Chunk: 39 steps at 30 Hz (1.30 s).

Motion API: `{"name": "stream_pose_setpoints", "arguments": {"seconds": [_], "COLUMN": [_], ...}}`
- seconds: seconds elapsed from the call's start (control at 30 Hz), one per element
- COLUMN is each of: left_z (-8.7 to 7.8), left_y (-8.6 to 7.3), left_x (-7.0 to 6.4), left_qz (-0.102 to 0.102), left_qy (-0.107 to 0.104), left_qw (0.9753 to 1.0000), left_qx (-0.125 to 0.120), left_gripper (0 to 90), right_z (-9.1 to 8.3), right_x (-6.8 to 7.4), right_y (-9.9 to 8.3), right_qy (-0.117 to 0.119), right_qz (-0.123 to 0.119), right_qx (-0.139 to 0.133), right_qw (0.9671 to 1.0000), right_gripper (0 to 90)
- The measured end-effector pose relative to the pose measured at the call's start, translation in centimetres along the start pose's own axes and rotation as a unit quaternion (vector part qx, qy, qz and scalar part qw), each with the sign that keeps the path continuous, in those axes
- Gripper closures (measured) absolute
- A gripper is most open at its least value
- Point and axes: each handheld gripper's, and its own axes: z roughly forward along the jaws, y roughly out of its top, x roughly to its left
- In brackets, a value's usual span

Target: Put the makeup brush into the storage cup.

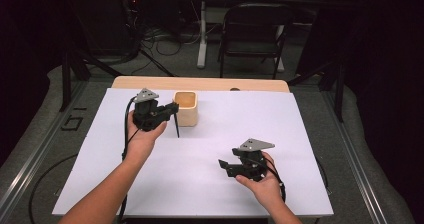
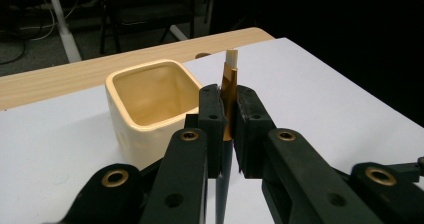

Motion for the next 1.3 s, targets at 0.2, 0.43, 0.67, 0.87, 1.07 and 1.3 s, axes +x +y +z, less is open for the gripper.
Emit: {"name": "stream_pose_setpoints", "arguments": {"seconds": [0.2,0.43,0.67,0.87,1.07,1.3], "left_z": [0.3,0.5,1.0,1.4,1.6,2.0], "left_y": [0.5,1.7,2.6,3.3,4.2,5.3], "left_x": [0.4,0.7,0.8,1.2,1.6,1.8], "left_qz": [0.001,-0.004,0.000,-0.003,-0.009,-0.004], "left_qy": [0.006,0.004,0.010,0.017,0.024,0.036], "left_qw": [1.0000,1.0000,0.9999,0.9999,0.9997,0.9993], "left_qx": [0.001,-0.004,0.003,0.001,-0.001,-0.004], "left_gripper": [83.7,83.7,83.7,83.7,83.7,83.7], "right_z": [0.0,-0.2,-0.5,-0.6,-0.7,-0.8], "right_x": [-0.1,-0.4,-0.9,-1.0,-1.1,-1.2], "right_y": [-0.3,-0.6,-0.9,-0.9,-1.0,-1.0], "right_qy": [-0.006,-0.006,-0.008,-0.008,-0.008,-0.008], "right_qz": [-0.003,0.000,0.011,0.012,0.013,0.016], "right_qx": [0.000,-0.002,-0.007,-0.007,-0.009,-0.009], "right_qw": [1.0000,1.0000,0.9999,0.9999,0.9998,0.9998], "right_gripper": [33.8,33.9,33.8,33.8,33.9,33.9]}}
